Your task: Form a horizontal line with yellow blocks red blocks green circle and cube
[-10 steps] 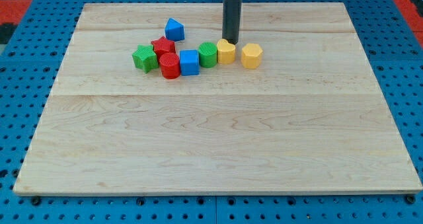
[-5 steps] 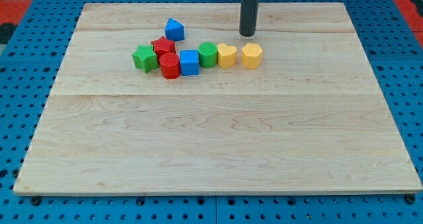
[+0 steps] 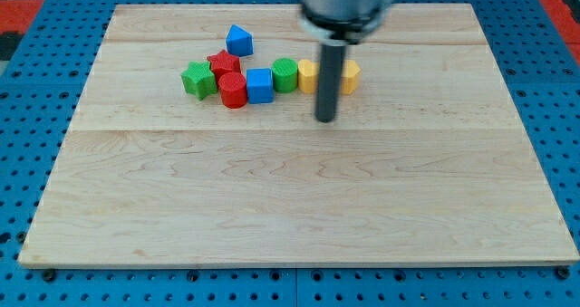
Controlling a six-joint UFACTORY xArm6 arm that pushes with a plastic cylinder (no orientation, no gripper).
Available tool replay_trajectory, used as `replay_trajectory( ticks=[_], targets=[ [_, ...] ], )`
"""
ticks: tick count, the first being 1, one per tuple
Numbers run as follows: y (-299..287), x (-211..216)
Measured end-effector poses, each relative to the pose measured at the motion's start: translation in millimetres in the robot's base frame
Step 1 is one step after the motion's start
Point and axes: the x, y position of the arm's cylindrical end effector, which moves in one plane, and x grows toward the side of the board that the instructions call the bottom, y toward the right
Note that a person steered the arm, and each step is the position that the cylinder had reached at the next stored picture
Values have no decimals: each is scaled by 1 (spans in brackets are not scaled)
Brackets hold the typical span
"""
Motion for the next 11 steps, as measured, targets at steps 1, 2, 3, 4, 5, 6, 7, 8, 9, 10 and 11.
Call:
replay_trajectory(
  ticks=[1,2,3,4,5,6,7,8,9,10,11],
  targets=[
    [-55,-25],
    [-86,-21],
    [-84,-20],
    [-83,-20],
    [-99,-17],
    [-151,-34],
    [-190,-47],
    [-231,-53],
    [-203,-72],
    [-161,-87],
    [-172,-109]
  ],
)
